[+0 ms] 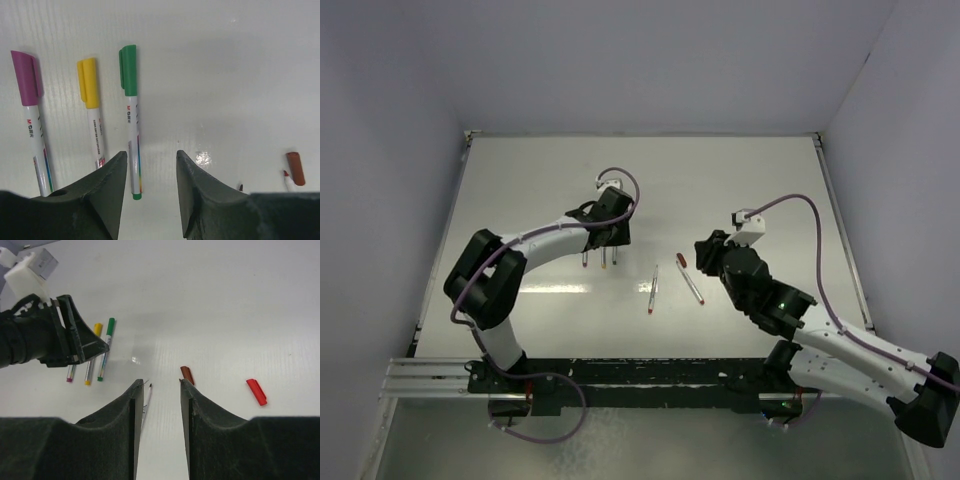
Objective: Insert the pens into the pen caps
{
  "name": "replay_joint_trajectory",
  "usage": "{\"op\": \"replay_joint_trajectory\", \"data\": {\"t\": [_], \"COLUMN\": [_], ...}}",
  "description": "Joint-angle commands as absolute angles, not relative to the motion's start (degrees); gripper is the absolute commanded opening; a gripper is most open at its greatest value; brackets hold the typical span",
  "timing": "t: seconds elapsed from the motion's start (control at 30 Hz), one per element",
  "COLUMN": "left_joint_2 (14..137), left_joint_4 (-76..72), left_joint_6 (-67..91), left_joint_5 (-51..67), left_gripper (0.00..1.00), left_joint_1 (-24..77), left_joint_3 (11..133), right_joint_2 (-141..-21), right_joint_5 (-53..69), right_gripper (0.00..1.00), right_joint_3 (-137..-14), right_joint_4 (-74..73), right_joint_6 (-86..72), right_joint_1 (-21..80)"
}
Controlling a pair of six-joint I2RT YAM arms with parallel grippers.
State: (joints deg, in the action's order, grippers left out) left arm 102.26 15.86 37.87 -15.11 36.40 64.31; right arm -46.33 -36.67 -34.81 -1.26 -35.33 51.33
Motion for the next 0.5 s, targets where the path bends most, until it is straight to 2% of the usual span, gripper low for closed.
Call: {"op": "replay_joint_trajectory", "data": {"t": [0.0, 0.23, 0.47], "left_joint_2": [95.94, 91.47, 89.21], "left_joint_4": [15.1, 13.2, 14.72], "left_joint_6": [36.83, 36.46, 36.32], "left_joint_5": [-13.57, -10.71, -15.45], "left_gripper": [0.47, 0.47, 0.48], "left_joint_1": [36.07, 37.79, 46.42], "left_joint_3": [66.63, 62.69, 59.47], "right_joint_2": [-47.79, -50.19, -53.25], "right_joint_5": [-41.2, -35.29, -29.99], "right_gripper": [0.38, 0.39, 0.4], "right_joint_3": [-37.04, -37.66, -37.67], "right_joint_4": [-0.71, -2.5, -3.72], "right_joint_6": [-34.23, -33.8, -32.9], "right_joint_1": [50.8, 41.77, 33.25]}}
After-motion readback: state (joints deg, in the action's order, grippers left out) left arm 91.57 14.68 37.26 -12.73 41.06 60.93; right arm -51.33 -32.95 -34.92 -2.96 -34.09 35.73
